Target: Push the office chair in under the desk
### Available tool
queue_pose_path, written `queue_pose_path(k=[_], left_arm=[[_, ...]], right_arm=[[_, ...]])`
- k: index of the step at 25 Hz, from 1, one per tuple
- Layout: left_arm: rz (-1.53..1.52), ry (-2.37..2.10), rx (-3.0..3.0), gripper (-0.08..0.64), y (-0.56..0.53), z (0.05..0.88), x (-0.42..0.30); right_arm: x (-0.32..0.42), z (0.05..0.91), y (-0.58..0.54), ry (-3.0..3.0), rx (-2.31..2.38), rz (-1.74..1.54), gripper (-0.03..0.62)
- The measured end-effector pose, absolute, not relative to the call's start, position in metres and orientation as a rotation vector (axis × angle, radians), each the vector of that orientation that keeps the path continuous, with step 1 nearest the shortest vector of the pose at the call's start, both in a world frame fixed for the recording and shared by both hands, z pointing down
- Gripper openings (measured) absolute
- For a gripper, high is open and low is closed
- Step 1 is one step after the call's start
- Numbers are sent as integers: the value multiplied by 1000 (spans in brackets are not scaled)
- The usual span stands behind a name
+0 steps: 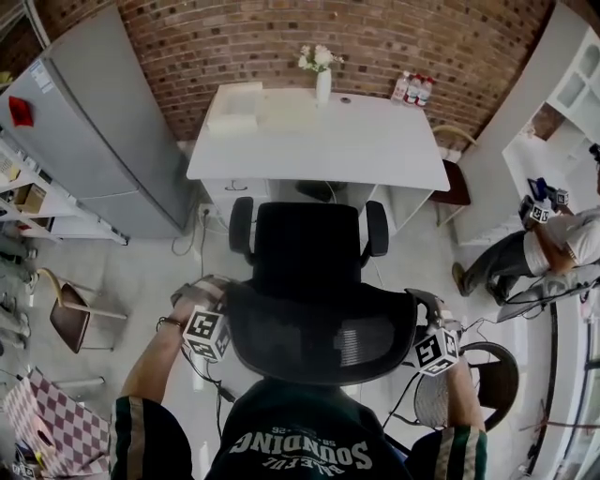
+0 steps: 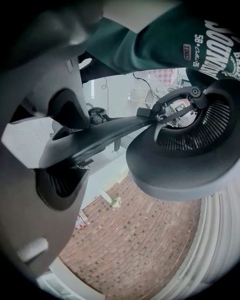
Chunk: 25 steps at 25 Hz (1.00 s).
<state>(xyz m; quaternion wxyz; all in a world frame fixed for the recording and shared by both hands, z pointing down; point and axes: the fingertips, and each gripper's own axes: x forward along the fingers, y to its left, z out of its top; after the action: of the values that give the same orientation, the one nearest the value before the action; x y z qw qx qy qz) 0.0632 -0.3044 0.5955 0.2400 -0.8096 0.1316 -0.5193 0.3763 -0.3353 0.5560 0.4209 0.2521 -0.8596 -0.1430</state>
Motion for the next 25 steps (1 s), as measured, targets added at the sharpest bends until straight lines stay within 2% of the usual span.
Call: queue_pose_path(k=[25], left_arm=[[-1436,407,-2160,101,-322,595,66]], right_arm=[[382,552,-345,-2185,604,-392,259]])
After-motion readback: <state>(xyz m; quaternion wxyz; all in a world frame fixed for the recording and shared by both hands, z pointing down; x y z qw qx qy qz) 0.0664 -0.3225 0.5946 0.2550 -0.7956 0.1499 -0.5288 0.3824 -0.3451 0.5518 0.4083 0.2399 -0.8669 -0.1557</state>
